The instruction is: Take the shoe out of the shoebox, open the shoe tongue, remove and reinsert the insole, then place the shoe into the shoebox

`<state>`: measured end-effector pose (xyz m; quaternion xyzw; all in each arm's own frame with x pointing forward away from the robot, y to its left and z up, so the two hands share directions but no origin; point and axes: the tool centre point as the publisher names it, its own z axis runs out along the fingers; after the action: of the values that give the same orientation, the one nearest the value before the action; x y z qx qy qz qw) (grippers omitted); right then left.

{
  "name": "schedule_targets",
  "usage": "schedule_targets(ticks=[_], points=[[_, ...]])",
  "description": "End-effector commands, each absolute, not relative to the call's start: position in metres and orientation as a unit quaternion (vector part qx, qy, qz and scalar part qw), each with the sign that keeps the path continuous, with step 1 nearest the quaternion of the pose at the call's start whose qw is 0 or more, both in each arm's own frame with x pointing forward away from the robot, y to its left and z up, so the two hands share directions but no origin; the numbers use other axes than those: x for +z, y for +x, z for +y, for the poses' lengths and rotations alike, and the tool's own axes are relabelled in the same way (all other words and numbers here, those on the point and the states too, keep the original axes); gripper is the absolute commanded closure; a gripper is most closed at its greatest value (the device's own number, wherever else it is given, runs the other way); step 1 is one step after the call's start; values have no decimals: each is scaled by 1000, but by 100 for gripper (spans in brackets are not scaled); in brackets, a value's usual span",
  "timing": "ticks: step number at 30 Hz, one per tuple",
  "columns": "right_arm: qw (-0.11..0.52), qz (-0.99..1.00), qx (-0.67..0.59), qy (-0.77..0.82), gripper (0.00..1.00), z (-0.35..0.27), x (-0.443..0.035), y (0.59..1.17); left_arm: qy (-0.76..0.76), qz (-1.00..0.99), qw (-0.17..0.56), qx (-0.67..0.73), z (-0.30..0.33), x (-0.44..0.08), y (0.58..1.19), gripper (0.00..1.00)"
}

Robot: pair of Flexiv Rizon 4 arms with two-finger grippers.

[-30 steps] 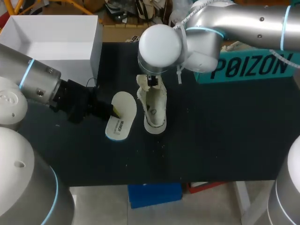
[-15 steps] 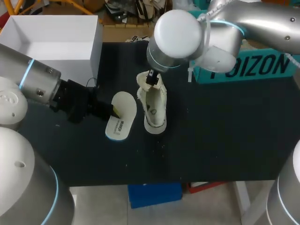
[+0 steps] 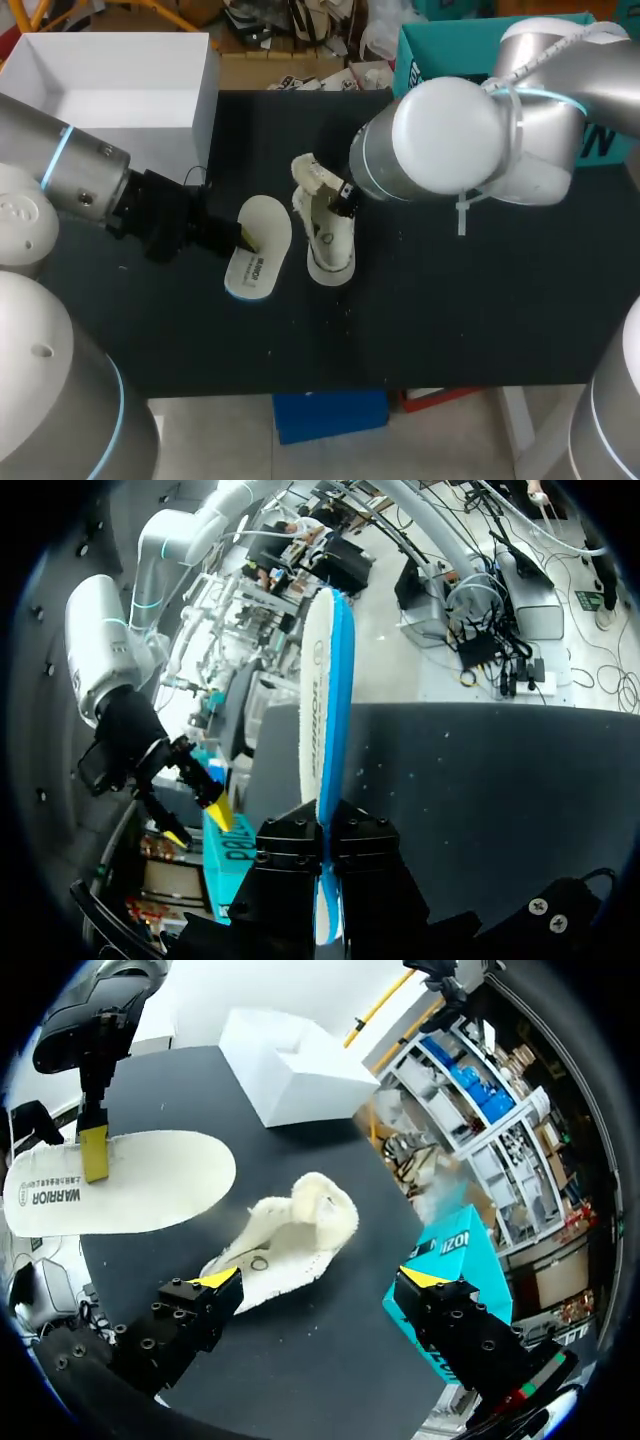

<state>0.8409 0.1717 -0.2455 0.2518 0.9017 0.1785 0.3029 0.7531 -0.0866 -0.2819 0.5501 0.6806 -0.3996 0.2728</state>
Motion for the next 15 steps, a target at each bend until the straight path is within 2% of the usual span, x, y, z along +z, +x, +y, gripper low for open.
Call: schedule_targets(ticks=[1,15], points=[[311,891,209,256,0,151,-225,806,550,681,275,-398,-87,-282,752,100],[322,850,236,344,0,136,-228,748,550,681,275,-398,-87,-282,752,100]])
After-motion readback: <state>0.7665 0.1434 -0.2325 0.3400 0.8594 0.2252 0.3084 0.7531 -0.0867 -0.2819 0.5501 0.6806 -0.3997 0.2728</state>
